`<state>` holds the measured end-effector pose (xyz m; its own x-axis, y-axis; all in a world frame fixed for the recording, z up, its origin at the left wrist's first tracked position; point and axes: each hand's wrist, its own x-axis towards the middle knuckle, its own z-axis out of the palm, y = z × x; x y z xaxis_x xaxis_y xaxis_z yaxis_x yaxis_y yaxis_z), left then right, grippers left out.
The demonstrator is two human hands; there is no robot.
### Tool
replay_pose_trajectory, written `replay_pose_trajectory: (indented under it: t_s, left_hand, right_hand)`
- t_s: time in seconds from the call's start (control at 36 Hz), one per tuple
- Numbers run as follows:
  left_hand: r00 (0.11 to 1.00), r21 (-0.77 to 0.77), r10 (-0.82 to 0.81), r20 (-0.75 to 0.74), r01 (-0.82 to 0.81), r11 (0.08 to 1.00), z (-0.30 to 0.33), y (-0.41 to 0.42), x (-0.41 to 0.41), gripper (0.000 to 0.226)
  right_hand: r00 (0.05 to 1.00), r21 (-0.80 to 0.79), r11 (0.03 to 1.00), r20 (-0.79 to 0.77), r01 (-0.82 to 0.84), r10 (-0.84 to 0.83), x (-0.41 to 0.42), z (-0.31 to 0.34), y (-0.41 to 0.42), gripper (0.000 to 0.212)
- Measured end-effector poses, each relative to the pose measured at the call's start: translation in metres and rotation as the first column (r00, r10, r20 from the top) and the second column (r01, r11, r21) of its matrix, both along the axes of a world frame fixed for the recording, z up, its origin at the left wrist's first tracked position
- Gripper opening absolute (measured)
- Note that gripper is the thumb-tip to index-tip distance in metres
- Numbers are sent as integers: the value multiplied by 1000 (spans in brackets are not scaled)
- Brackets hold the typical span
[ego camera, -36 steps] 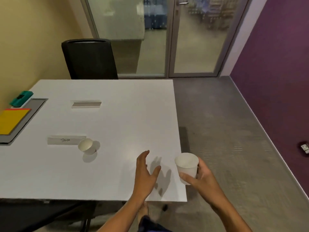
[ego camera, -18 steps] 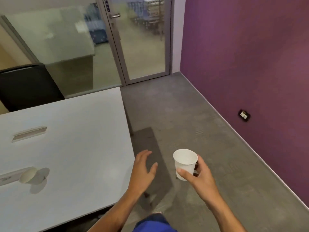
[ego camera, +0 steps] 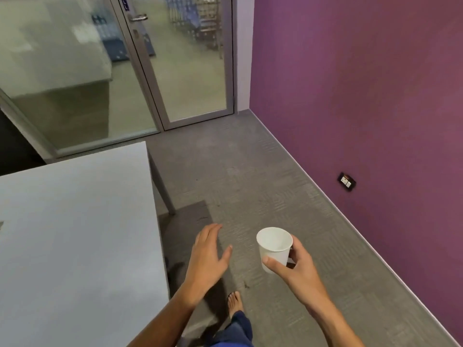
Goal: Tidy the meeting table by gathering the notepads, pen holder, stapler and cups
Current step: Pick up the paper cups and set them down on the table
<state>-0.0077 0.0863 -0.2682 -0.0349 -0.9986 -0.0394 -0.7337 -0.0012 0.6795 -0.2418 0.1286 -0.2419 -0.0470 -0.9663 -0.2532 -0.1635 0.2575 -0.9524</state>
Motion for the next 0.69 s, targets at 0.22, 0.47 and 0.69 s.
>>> replay_pose_trajectory:
  t_s: [0.22,0.47,0.69]
  left_hand:
    - [999,22,33,19,-34,999,-8,-104,19,65]
    - [990,-4,143,5,-143,990,-1,-214,53,64]
    - [973,-38,228,-26,-228,973,1,-280,76,63]
  right_hand:
    - [997,-3,997,-14,-73,73,27,9,-133,74]
    - [985,-32,985,-28,-170,169,63,24,-264,59]
    - [955,-13,957,-63,-290,288,85,13,-362,55]
